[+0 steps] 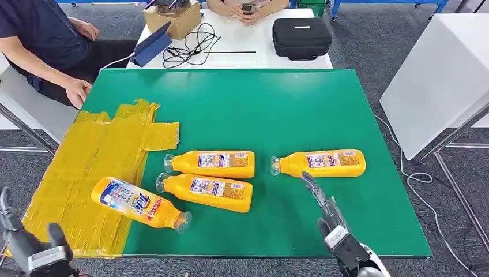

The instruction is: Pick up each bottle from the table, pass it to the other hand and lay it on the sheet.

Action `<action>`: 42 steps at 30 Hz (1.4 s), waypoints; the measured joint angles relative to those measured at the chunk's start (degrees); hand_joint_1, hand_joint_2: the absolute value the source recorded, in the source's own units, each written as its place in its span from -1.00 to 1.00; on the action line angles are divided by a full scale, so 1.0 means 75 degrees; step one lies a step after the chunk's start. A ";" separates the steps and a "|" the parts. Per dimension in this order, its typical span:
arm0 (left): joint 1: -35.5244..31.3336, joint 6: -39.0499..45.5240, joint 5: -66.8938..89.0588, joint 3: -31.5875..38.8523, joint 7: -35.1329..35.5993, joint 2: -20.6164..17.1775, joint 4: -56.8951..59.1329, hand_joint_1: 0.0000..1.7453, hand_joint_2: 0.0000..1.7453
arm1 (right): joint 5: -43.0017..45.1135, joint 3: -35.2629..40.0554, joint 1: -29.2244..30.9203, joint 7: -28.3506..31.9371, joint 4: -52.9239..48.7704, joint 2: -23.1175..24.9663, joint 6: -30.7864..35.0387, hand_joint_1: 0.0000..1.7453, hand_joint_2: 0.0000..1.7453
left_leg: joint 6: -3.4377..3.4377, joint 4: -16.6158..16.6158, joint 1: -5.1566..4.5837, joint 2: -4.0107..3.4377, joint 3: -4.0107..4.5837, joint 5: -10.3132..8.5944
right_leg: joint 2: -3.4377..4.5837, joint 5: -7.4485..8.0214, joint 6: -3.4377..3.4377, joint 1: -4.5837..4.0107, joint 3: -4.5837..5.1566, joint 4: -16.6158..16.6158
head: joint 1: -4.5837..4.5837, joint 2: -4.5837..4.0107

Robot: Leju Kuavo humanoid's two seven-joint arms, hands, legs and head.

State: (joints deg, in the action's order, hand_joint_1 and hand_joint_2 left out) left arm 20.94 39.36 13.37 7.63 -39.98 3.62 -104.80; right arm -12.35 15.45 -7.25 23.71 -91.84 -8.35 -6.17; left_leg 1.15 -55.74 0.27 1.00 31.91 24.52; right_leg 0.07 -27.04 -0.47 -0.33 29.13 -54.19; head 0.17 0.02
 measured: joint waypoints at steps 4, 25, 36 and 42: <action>0.0189 -0.0182 -0.1137 0.0035 -0.0009 -0.0301 -0.0221 -1.00 -1.00 | 0.0000 0.0198 -0.0279 0.0006 0.0000 -0.0201 0.0393 -1.00 -1.00 | 0.0000 0.0000 0.0000 0.0000 0.0005 0.0001 | 0.0000 -0.0001 0.0001 0.0000 0.0006 0.0000 | 0.0000 0.0000; 0.1045 -0.3500 -0.3520 0.0332 0.0420 -0.0715 -0.0959 -1.00 -1.00 | -0.1486 0.0883 -0.0684 -0.0670 -0.0580 -0.0309 0.1554 -1.00 1.00 | -0.0001 0.0002 0.0000 -0.0015 0.0006 0.0003 | 0.0016 -0.0001 0.0002 0.0000 0.0010 0.0000 | -0.0003 0.0000; 0.1321 -0.6152 -0.3514 0.0726 0.0749 -0.0389 -0.1358 -1.00 -1.00 | -0.2046 0.1224 -0.0530 -0.0752 -0.0822 -0.0245 0.1571 -1.00 1.00 | -0.0001 0.0002 0.0000 -0.0014 0.0008 0.0003 | 0.0016 -0.0002 0.0002 -0.0001 0.0008 0.0000 | -0.0003 0.0000; 0.1282 -0.6798 -0.3500 0.1040 0.1031 -0.0108 -0.1405 -1.00 -1.00 | -0.2883 0.1390 -0.0041 -0.1182 -0.0813 0.0069 0.1271 -1.00 1.00 | -0.0002 0.0003 0.0002 -0.0019 0.0002 0.0002 | 0.0017 0.0000 0.0002 -0.0003 0.0004 -0.0001 | 0.0000 0.0000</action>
State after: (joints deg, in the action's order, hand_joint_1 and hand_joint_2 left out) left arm 30.56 -11.62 -12.88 15.43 -32.24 2.81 -115.34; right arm -33.97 25.87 -7.56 14.85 -97.94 -7.83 3.37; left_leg 1.14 -55.72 0.29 0.86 31.92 24.54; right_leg 0.20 -27.04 -0.45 -0.35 29.15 -54.20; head 0.18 0.02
